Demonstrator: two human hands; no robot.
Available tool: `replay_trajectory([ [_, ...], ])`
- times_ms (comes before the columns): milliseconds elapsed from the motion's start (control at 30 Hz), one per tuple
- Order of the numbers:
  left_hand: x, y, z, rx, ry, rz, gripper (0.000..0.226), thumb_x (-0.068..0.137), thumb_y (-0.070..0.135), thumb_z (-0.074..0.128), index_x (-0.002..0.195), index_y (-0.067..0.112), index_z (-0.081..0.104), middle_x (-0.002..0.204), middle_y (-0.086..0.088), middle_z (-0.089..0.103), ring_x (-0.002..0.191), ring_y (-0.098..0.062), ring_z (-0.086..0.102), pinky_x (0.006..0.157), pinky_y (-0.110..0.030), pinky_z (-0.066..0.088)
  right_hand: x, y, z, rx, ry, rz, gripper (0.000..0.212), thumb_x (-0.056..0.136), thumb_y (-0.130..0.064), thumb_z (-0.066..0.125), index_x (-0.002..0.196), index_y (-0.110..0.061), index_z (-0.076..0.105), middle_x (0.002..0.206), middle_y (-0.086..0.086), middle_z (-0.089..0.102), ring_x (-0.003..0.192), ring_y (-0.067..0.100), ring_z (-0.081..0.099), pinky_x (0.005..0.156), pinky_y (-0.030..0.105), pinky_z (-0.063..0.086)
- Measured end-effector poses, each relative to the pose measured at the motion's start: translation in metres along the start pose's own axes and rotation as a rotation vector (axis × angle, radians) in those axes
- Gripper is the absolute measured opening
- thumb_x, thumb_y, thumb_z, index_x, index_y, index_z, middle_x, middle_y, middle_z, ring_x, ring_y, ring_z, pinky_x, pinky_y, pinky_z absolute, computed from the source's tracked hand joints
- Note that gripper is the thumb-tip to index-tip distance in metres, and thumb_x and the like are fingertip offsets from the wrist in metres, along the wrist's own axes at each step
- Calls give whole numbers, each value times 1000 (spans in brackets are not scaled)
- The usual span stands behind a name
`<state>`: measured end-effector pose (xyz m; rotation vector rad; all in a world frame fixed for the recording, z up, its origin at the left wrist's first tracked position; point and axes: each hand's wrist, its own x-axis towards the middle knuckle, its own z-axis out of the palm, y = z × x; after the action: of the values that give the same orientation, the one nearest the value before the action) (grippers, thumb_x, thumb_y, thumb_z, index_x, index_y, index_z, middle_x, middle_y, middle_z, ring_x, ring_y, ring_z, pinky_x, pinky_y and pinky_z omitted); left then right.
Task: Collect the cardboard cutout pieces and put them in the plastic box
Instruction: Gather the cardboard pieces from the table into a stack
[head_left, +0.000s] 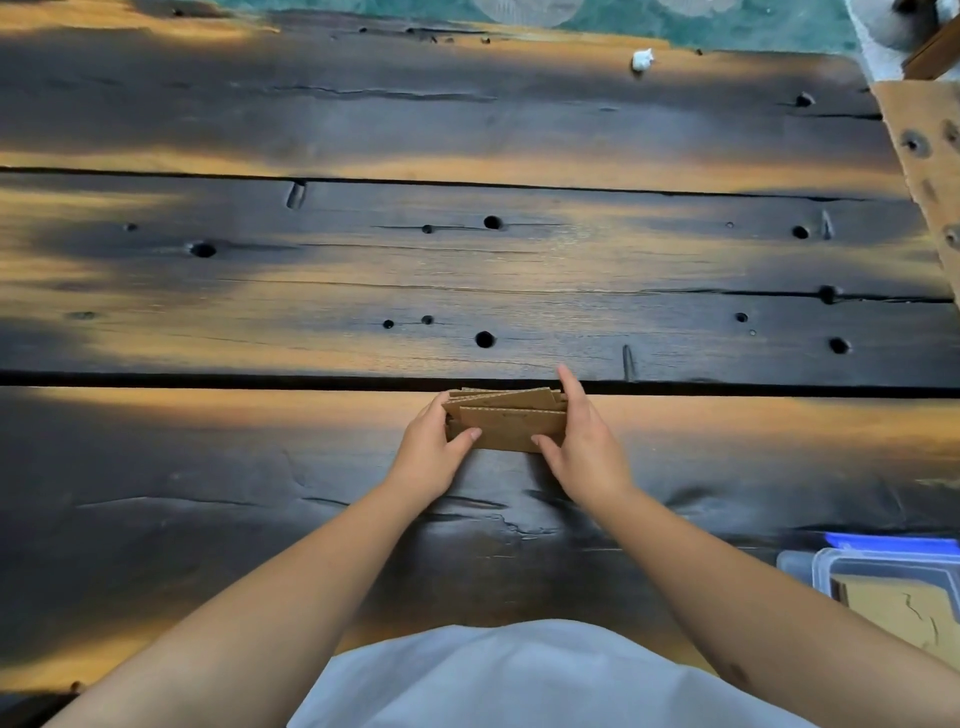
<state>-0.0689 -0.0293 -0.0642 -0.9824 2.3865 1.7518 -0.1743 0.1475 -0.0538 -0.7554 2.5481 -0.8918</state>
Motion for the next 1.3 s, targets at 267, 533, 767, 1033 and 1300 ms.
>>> replay_trajectory([
  [267, 1, 2, 8, 186, 27, 45, 43, 89, 23, 65, 128, 23, 47, 121, 3, 60, 105, -9, 54, 89, -21, 39, -1, 7, 1, -97, 76, -85, 64, 80, -13, 74, 132, -18, 38, 132, 12, 53, 116, 32, 56, 90, 40, 50],
  [533, -1, 4, 6, 270, -82, 48, 78, 91, 20, 62, 152, 29, 15, 148, -3, 44, 134, -19, 41, 112, -37, 34, -9, 14, 6, -98, -33, -9, 93, 84, -15, 71, 154, -20, 10, 146, 11, 44, 126, 30, 49, 93, 42, 48],
  [767, 1, 5, 7, 311, -14, 137, 58, 90, 14, 63, 142, 16, 38, 137, -4, 53, 125, -19, 49, 107, -31, 36, -9, 7, 11, 220, 58, 215, 94, 80, -6, 74, 152, -28, 17, 144, 6, 50, 124, 24, 53, 98, 21, 35],
  [1033, -6, -5, 11, 331, 46, 85, 43, 90, 17, 59, 128, 16, 38, 122, -7, 58, 109, -23, 56, 86, -27, 40, 1, 3, 10, 96, -16, 113, 49, 84, -20, 72, 128, -10, 51, 129, 8, 55, 122, 24, 51, 105, 37, 42],
  [1300, -5, 5, 5, 388, 10, 63, 44, 93, 21, 57, 131, 14, 36, 124, -11, 58, 110, -30, 57, 89, -36, 47, 6, 3, 4, 27, -135, 197, 35, 87, -34, 68, 109, -18, 46, 110, 9, 66, 102, 30, 62, 84, 42, 52],
])
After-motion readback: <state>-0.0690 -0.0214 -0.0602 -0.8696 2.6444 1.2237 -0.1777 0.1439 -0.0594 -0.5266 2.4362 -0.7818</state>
